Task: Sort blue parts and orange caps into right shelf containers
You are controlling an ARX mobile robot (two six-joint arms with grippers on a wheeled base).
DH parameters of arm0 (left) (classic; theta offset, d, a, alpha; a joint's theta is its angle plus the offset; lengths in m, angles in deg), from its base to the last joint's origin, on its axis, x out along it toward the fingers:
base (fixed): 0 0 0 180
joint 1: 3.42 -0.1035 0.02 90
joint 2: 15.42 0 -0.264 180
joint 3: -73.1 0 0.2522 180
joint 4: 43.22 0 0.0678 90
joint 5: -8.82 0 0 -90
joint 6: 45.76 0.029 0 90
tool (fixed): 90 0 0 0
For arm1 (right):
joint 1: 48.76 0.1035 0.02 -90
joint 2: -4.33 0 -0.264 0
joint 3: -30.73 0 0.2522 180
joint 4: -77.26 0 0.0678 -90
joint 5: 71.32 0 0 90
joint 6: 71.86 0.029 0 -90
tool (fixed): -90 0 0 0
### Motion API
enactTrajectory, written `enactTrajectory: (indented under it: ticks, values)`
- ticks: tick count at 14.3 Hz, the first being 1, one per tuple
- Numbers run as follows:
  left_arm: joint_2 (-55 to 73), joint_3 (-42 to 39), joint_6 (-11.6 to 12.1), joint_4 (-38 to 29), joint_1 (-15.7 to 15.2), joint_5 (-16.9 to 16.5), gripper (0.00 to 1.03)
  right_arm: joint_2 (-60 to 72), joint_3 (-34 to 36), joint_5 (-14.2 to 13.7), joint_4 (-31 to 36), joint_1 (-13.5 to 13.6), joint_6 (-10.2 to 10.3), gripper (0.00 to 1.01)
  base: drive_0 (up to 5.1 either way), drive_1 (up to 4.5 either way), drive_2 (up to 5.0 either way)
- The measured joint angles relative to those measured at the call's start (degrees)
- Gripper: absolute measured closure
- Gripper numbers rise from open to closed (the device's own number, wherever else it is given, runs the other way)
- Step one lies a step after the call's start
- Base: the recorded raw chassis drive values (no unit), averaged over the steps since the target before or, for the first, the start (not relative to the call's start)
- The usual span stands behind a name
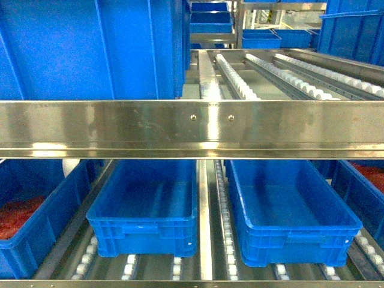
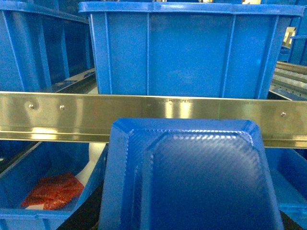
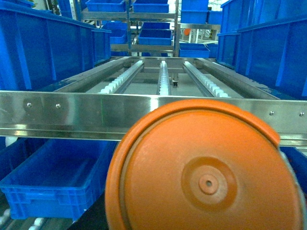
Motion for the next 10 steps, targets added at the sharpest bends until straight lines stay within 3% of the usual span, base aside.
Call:
enactTrajectory:
  ticks: [10]
  values:
    - [0.0, 0.0, 0.0, -0.2, 0.0, 0.0, 0.6, 0.0, 0.0, -0.1, 0.1, 0.0, 0.0, 0.57, 0.0, 0.0, 0.0]
